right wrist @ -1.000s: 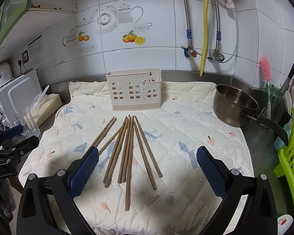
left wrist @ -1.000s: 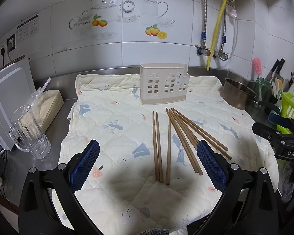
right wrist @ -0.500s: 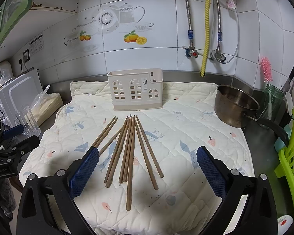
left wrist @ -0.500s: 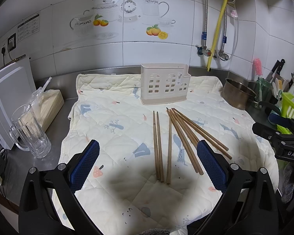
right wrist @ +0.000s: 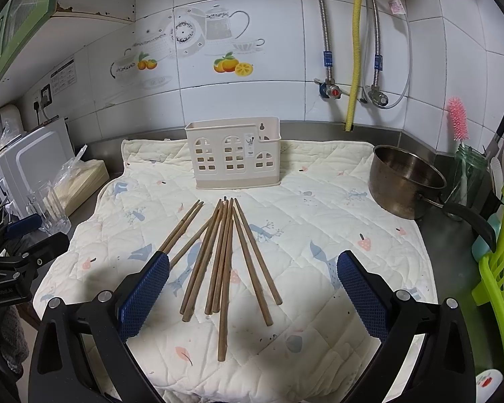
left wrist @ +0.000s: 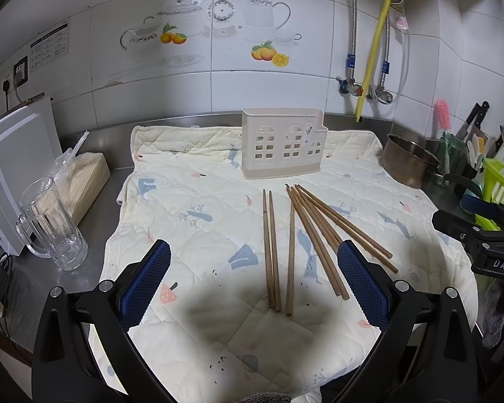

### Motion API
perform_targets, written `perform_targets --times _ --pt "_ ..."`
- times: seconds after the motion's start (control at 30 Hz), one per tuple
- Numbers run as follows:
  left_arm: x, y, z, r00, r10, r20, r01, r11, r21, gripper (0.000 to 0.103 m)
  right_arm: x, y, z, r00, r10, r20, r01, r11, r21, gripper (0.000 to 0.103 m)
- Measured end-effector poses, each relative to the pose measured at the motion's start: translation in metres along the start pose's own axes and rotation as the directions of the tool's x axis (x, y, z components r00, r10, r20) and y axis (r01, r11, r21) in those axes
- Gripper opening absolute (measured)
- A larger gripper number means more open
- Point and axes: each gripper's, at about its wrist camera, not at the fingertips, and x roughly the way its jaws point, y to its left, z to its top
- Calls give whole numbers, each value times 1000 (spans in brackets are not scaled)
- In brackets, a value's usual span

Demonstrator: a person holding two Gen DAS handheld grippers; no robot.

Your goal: Organize utensils

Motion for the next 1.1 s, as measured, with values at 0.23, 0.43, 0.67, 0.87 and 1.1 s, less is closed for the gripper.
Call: perform_targets --times 0.23,0.43,0.67,0.87,1.1 --pt "3 0 -1 1000 0 -6 0 1000 -2 98 2 0 0 1000 1 -4 -1 1000 0 97" --pt "6 0 -1 1000 1 -16 -1 1000 -6 98 5 3 -1 1000 5 -11 -5 1000 -8 97" --pt "12 2 -3 999 -1 -34 1 1000 -9 98 12 4 -3 1000 9 -21 -10 1000 -12 97" --pt "22 3 -5 998 -5 -64 4 1000 -18 98 20 3 -6 999 11 -39 -11 1000 -14 97" --pt "36 8 -7 994 -11 -110 6 999 -40 98 30 2 -9 998 14 -64 -15 1000 -18 97"
